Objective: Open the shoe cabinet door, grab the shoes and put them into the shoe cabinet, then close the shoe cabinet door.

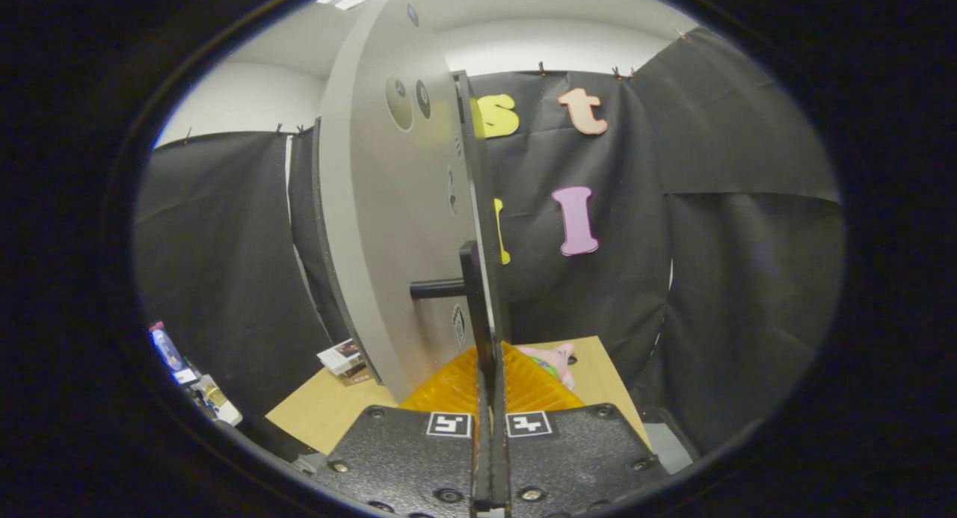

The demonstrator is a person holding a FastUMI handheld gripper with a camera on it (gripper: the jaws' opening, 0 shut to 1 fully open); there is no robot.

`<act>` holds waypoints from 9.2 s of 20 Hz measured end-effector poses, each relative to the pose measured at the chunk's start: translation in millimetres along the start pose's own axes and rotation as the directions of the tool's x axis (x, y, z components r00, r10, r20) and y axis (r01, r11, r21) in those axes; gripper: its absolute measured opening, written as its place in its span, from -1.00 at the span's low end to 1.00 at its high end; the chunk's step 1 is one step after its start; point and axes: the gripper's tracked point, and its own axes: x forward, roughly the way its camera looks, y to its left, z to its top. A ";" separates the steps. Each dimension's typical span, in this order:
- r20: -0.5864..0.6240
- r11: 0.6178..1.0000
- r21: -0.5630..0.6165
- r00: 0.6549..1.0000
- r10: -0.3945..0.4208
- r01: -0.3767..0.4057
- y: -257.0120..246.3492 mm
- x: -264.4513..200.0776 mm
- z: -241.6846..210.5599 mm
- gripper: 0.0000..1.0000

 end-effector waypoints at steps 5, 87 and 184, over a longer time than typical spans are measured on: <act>-0.009 0.998 -0.029 0.999 -0.050 0.050 -8.5 -9.8 -7.3 -0.92; -0.027 0.983 -0.178 0.998 -0.050 0.044 55.5 134.6 208.5 -0.77; 0.084 0.976 0.000 0.972 -0.218 0.219 -227.9 -226.1 287.2 0.98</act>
